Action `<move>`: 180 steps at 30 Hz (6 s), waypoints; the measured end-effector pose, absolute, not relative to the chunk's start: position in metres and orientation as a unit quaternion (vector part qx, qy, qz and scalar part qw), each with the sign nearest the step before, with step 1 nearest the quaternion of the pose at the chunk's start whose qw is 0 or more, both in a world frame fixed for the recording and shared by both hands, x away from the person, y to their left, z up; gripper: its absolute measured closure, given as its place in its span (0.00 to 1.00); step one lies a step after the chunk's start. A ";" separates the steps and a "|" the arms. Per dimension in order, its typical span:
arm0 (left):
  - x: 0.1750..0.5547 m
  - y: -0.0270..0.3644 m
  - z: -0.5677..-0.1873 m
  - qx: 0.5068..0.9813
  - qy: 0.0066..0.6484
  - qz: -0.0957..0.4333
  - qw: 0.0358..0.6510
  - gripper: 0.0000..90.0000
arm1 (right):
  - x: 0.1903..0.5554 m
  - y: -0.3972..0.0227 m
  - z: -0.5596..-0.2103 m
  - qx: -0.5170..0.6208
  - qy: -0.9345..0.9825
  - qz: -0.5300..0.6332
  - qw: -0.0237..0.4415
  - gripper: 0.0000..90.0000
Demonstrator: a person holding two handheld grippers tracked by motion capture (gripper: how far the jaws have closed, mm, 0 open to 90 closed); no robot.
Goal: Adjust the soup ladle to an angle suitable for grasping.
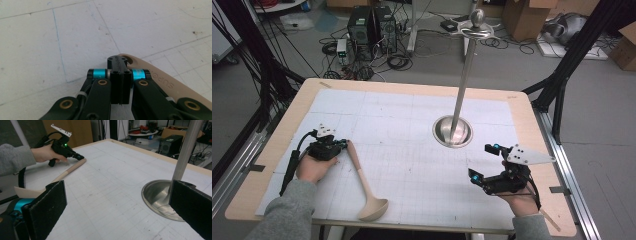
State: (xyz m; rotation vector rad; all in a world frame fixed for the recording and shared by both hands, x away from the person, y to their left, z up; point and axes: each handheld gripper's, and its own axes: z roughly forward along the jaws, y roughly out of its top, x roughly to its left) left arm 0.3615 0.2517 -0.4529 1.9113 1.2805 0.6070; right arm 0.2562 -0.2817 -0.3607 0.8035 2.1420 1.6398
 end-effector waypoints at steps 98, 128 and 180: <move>0.238 0.135 -0.438 0.895 0.245 0.078 0.364 1.00 | 0.256 -0.283 -0.360 0.277 0.753 0.576 0.158 0.00; 0.233 0.141 -0.427 0.933 0.194 0.097 0.285 1.00 | 0.254 -0.281 -0.359 0.275 0.755 0.575 0.154 0.00; 0.252 0.228 -0.419 0.939 0.248 0.091 0.220 1.00 | 0.255 -0.276 -0.360 0.270 0.761 0.570 0.149 0.00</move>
